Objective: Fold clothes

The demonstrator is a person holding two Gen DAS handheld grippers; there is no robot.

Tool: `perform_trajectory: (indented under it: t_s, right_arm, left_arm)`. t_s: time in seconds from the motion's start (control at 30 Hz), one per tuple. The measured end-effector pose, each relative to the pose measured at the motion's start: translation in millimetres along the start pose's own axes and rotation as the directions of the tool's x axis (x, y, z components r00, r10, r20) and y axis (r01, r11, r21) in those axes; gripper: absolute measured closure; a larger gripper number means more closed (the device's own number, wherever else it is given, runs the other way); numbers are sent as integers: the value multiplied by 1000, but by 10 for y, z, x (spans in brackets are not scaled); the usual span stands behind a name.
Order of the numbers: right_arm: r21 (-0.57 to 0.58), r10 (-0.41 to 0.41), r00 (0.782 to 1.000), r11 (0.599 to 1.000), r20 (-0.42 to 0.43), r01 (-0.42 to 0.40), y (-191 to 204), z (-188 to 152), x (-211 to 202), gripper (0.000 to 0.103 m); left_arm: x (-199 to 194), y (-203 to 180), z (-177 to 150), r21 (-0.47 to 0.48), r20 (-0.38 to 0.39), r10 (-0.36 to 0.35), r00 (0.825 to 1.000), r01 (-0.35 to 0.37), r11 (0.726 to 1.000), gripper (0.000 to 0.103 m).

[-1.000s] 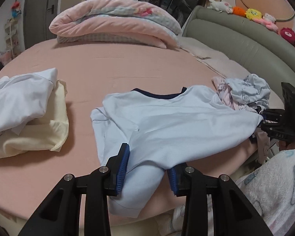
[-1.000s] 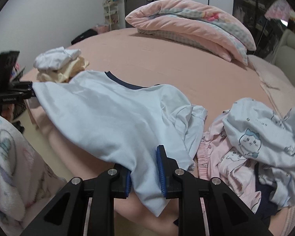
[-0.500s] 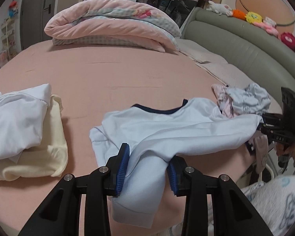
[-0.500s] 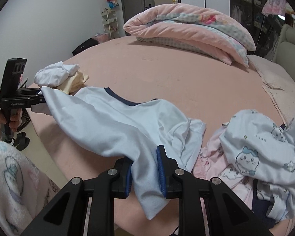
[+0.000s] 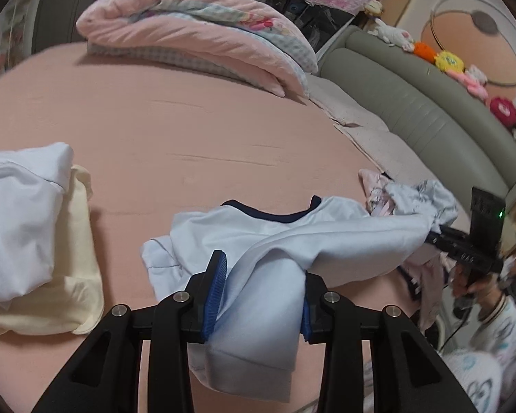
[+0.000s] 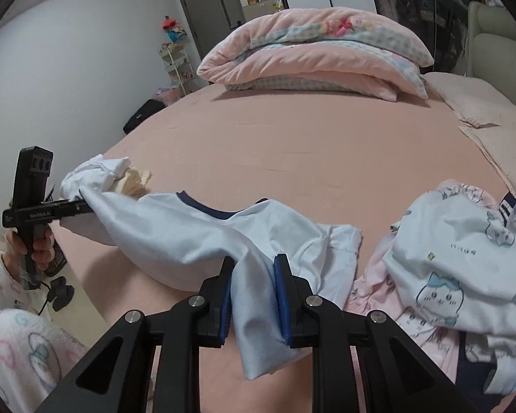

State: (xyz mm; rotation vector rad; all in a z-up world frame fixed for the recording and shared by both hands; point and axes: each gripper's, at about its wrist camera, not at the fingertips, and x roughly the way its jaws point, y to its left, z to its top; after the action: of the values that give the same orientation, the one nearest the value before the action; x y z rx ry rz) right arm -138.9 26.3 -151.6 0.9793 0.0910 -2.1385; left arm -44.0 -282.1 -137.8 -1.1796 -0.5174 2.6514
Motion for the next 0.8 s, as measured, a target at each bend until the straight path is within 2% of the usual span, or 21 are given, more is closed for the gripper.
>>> perform_trajectory:
  t_s: [0.2, 0.27, 0.33, 0.4, 0.63, 0.8]
  right_arm:
    - [25, -10, 1000, 1000, -3, 10, -67, 103, 89, 83]
    - [46, -10, 1000, 999, 3, 10, -103, 128, 118, 82]
    - [75, -6, 1000, 997, 0, 6, -162, 140, 162, 82]
    - [98, -12, 1000, 995, -16, 13, -226, 148, 225, 82]
    - [197, 0, 1000, 980, -31, 6, -432, 134, 342, 65]
    - [248, 29, 999, 969, -29, -21, -543, 112, 356, 57]
  left_arm:
    - [124, -7, 125, 16, -26, 36, 999, -36, 999, 67]
    - [161, 25, 164, 4, -29, 51, 998, -51, 999, 57]
    - [207, 87, 192, -29, -42, 55, 998, -56, 998, 40]
    - [260, 167, 213, -72, -57, 40, 998, -44, 996, 34]
    - [313, 290, 170, -127, -58, 21, 998, -29, 991, 25]
    - [266, 331, 181, -152, -68, -9, 998, -1, 988, 24]
